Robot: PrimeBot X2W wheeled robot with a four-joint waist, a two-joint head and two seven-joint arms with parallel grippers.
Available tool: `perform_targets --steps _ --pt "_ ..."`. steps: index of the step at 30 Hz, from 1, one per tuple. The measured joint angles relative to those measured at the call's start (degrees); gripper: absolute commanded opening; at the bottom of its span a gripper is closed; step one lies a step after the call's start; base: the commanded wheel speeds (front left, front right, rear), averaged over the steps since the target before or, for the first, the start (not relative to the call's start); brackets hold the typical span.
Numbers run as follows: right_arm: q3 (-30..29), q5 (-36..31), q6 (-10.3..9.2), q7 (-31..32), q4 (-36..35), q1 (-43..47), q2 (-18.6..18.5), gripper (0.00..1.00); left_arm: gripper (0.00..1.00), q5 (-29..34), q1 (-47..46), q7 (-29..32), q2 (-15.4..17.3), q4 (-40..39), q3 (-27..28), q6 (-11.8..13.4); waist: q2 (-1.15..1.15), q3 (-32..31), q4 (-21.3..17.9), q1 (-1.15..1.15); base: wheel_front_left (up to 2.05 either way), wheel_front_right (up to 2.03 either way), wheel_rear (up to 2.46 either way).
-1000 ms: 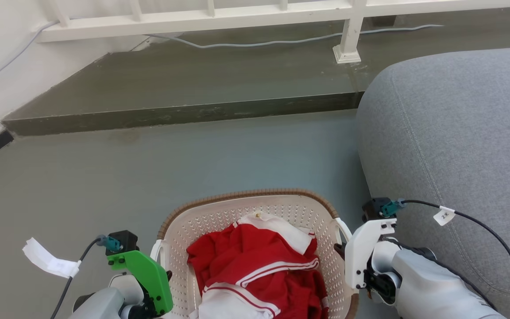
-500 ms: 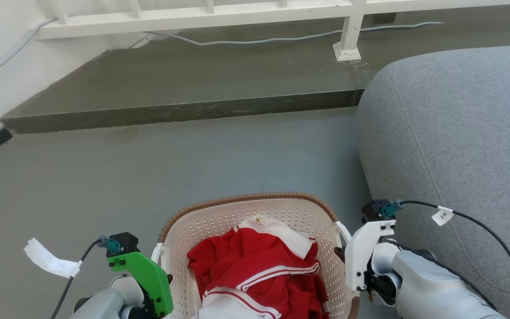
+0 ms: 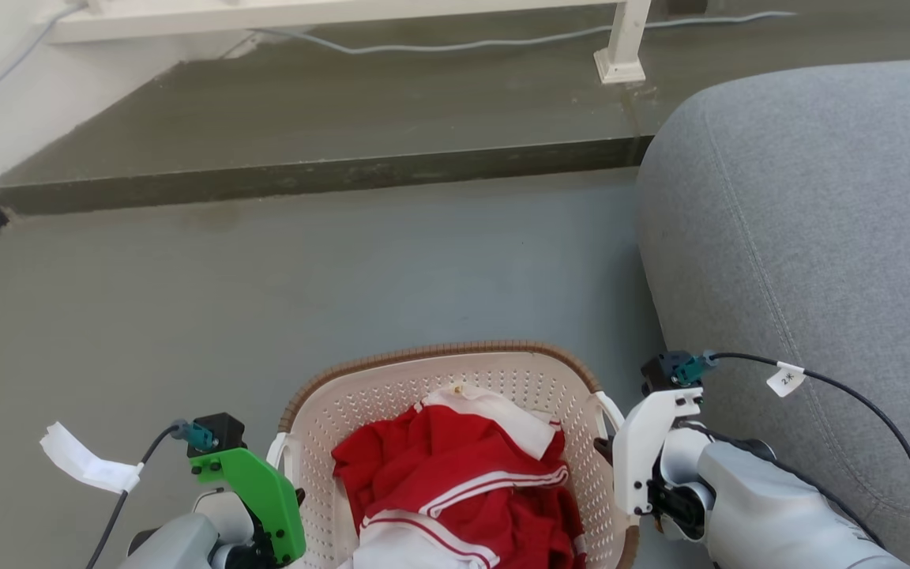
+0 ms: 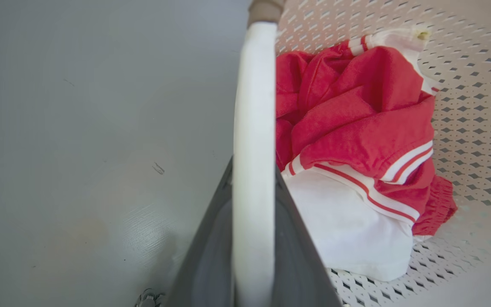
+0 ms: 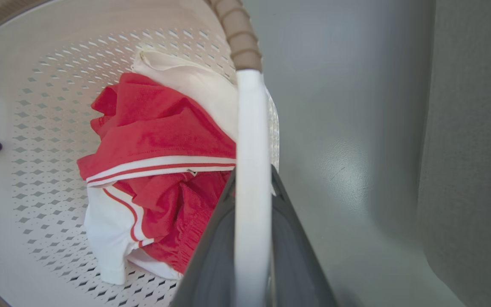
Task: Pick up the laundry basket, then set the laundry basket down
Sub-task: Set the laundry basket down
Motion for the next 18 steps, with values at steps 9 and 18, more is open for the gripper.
perform_targets --steps 9,18 --pt "0.2 0.5 0.0 -0.7 -0.1 -2.0 0.2 0.0 0.0 0.0 -2.0 -0.5 1.1 -1.0 -0.2 0.0 0.0 3.5 -0.2 0.0 0.0 0.0 0.0" --pt "0.1 0.7 -0.02 -2.1 -0.9 -5.2 0.2 0.0 0.0 0.0 -5.2 -1.8 2.8 -2.5 -0.2 0.0 0.0 8.5 -0.3 0.0 0.0 0.0 0.0"
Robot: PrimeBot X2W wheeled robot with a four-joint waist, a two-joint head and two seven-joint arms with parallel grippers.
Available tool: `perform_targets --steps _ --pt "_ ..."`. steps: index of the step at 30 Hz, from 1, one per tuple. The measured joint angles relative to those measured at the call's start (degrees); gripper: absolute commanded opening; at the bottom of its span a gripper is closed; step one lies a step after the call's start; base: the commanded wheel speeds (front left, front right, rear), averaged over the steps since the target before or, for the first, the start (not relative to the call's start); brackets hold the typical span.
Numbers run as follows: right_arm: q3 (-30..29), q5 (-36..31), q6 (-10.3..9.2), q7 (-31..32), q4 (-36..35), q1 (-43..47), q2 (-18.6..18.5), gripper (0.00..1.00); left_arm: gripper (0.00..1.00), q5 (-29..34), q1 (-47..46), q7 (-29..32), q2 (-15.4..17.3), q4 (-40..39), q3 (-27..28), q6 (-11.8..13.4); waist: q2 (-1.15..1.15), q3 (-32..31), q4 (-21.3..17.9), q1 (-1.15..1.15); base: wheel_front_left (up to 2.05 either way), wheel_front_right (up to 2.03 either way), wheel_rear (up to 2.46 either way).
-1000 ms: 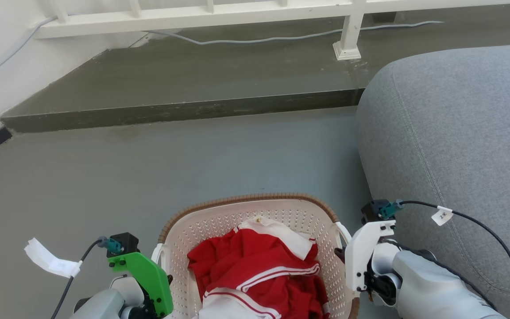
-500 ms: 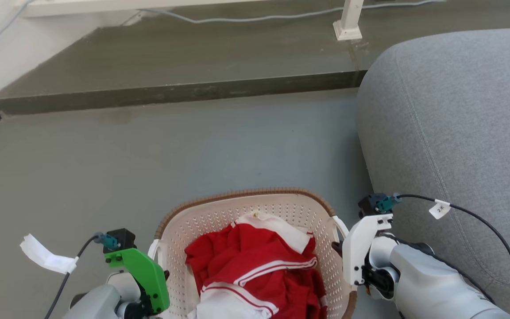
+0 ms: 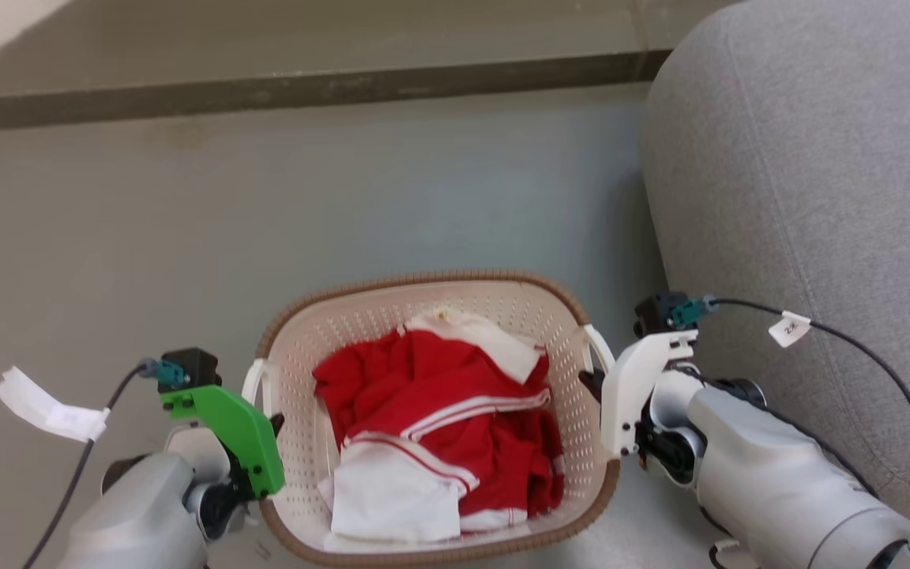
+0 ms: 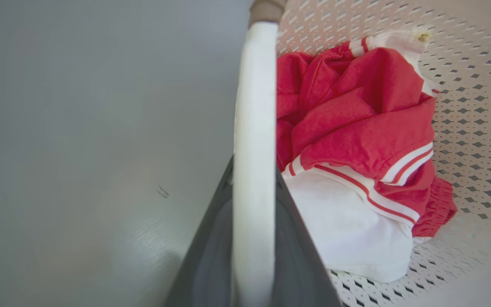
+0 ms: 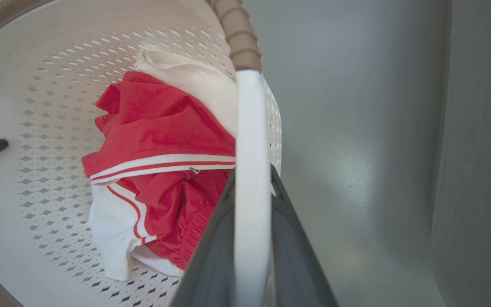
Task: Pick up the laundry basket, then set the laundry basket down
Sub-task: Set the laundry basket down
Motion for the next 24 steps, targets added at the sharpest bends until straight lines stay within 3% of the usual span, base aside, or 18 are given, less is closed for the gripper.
perform_targets --steps 9,24 --pt "-0.2 0.3 -0.25 -2.5 -0.9 -3.1 0.0 0.0 0.0 0.1 -3.1 -1.8 1.9 -1.9 0.0 0.0 0.0 6.7 -0.1 0.0 0.0 0.0 0.0" --pt "-0.7 0.4 -2.69 -8.6 -3.3 -9.5 0.0 0.0 0.0 0.6 -9.3 -7.6 4.9 -5.2 0.4 0.0 0.0 19.6 -0.3 0.01 0.0 0.0 0.0"
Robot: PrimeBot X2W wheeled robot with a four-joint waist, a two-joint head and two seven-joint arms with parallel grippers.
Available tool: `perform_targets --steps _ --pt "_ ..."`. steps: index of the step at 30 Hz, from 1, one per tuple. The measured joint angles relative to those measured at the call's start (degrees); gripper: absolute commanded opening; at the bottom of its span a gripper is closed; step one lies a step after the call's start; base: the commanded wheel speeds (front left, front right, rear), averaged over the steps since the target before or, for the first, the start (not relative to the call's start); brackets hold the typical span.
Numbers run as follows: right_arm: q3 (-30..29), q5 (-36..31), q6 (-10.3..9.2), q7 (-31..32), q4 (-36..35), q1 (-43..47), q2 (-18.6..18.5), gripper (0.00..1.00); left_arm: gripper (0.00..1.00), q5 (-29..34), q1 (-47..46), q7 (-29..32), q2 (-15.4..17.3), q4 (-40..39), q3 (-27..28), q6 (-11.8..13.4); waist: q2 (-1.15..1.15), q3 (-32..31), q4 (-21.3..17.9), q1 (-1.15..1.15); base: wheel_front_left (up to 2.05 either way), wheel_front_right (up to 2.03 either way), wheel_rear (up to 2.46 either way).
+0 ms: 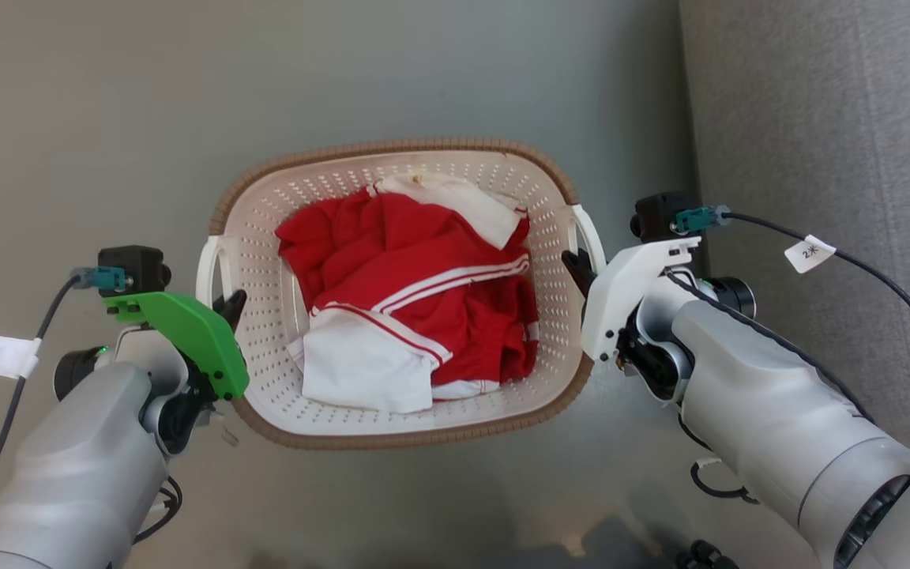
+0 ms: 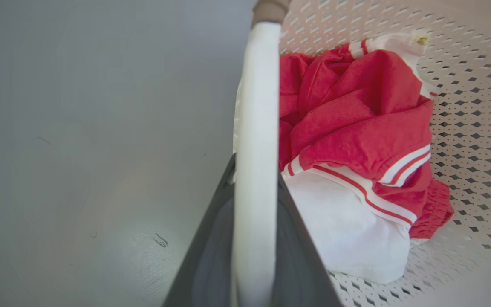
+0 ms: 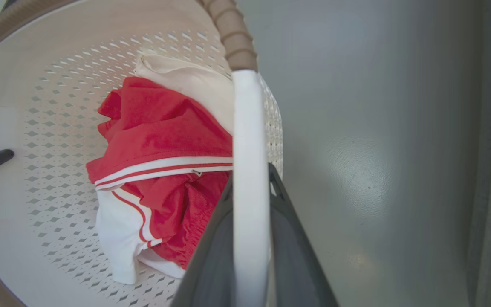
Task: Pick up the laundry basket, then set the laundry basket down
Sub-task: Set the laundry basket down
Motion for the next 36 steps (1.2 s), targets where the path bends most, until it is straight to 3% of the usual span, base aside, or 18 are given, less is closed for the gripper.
perform_targets --steps 18,36 --pt "0.5 1.4 -1.12 -6.5 -1.7 -2.8 0.0 0.0 0.0 2.4 -3.7 -7.4 1.3 -1.0 -0.2 -0.1 0.0 13.2 0.1 0.0 0.0 0.0 0.0" --pt "2.3 1.9 -2.03 -8.8 -1.3 -4.9 0.0 0.0 0.0 2.4 -5.7 -10.4 1.4 -0.4 -1.8 -0.1 0.0 18.9 0.1 0.0 0.0 0.0 0.0"
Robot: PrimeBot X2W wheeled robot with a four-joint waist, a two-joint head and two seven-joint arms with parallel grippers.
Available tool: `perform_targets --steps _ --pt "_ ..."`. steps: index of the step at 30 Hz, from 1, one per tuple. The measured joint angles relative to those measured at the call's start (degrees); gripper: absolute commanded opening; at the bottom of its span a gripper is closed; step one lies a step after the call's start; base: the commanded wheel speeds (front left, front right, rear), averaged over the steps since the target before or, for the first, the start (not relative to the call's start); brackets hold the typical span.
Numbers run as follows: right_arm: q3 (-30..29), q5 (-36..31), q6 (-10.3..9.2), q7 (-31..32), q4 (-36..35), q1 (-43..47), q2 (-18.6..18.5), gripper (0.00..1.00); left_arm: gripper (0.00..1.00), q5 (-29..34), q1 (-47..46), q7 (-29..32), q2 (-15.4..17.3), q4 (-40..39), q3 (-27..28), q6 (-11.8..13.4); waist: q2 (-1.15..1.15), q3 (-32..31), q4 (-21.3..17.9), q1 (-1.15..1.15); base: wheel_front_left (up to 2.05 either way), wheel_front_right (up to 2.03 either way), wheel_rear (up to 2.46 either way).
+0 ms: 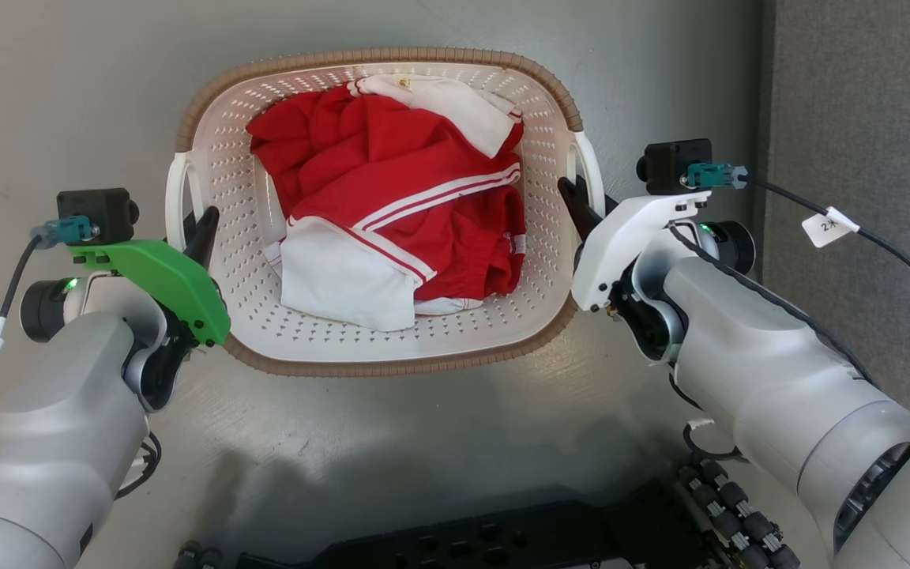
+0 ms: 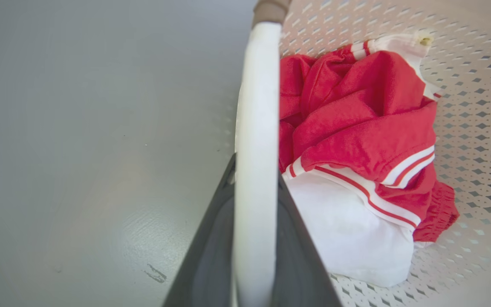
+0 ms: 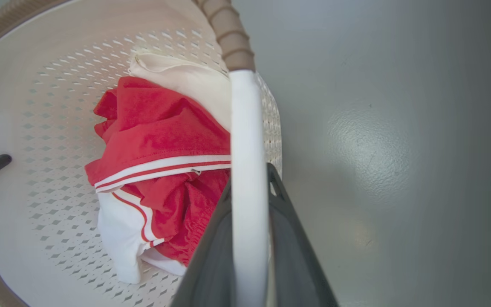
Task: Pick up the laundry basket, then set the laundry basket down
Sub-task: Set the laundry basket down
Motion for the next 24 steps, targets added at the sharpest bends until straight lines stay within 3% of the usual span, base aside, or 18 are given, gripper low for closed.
perform_targets --steps 5,6,7,8,24 --pt "0.3 0.5 0.0 0.0 0.3 0.0 0.0 0.03 0.0 0.0 -0.1 -0.4 0.0 0.2 -0.5 0.0 0.0 0.1 0.1 0.0 0.0 0.0 0.0" --pt "0.4 0.7 0.0 0.0 0.4 0.0 0.0 0.42 0.13 0.0 -0.1 -0.5 0.0 0.2 -0.6 0.0 0.0 0.2 0.2 0.0 0.0 0.0 0.0" --pt "0.5 0.9 -0.02 0.0 0.5 0.0 0.1 0.78 0.53 0.0 -0.1 -0.5 -0.1 0.2 -0.7 0.0 0.0 0.1 0.2 0.0 0.0 0.0 0.0" --pt "0.6 1.2 -0.02 0.0 0.5 0.0 0.1 1.0 1.0 0.0 -0.1 -0.5 -0.1 0.3 -0.7 0.0 0.0 0.1 0.2 0.0 0.0 0.0 0.0" --pt "2.3 3.1 -0.48 0.1 1.3 0.0 0.4 1.0 1.0 -0.1 -0.3 -1.0 -0.3 0.8 -2.8 -0.1 0.0 -1.1 0.3 0.0 0.0 0.0 0.0"
